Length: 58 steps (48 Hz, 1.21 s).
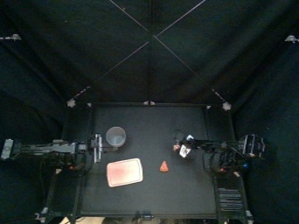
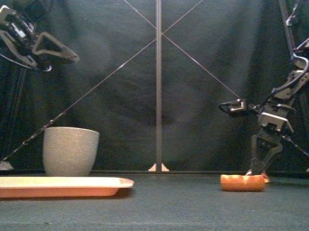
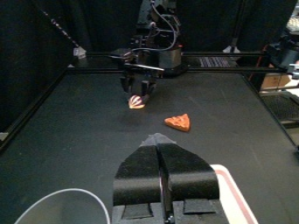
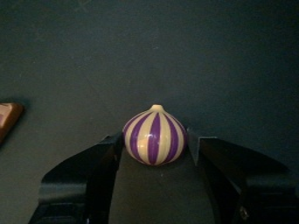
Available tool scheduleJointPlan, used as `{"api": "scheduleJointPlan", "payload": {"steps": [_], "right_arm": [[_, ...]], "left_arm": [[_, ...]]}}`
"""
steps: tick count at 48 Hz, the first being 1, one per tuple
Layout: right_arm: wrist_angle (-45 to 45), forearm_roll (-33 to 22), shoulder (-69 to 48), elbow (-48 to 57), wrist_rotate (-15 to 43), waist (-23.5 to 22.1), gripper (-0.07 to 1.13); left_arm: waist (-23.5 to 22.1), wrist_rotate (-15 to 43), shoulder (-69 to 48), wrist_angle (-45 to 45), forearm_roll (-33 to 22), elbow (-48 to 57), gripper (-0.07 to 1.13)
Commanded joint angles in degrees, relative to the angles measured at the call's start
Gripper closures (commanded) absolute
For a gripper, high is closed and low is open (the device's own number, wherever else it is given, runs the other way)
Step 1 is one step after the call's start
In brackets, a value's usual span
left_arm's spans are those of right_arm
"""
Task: Pick the onion then place it on the pink plate
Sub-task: Place onion on the pink plate
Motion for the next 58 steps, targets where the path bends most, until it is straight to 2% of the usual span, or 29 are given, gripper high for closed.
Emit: {"api": "scheduleJointPlan", "payload": {"steps": [1, 13, 27, 35, 42, 58], "right_arm": [[-0.18, 0.18, -0.44, -0.79, 0.00, 0.44, 0.20], [-0.09, 0.18, 2.46, -1.32, 0.00, 0.88, 0.21], [0.79, -0.26, -0.44, -5.45, -0.09, 1.32, 0.21], [1.49, 0.00, -3.16, -10.11, 0.00, 4.92, 0.21], [0.62, 0.26, -2.72, -15.56, 0.00, 10.63, 0.21], [-1.76, 1.85, 10.90, -30.06, 0.09, 20.30, 0.21]], "left_arm": [[0.18, 0.00, 0.09, -0.53, 0.00, -0.88, 0.99], [0.18, 0.09, 0.09, -0.53, 0.00, -0.88, 0.99], [0.18, 0.09, 0.09, -0.53, 0.00, -0.88, 0.99], [0.18, 0.00, 0.09, -0.53, 0.00, -0.88, 0.99], [0.35, 0.09, 0.09, -0.53, 0.09, -0.88, 0.99], [1.05, 0.09, 0.00, -0.53, 0.09, -0.88, 0.99]]}}
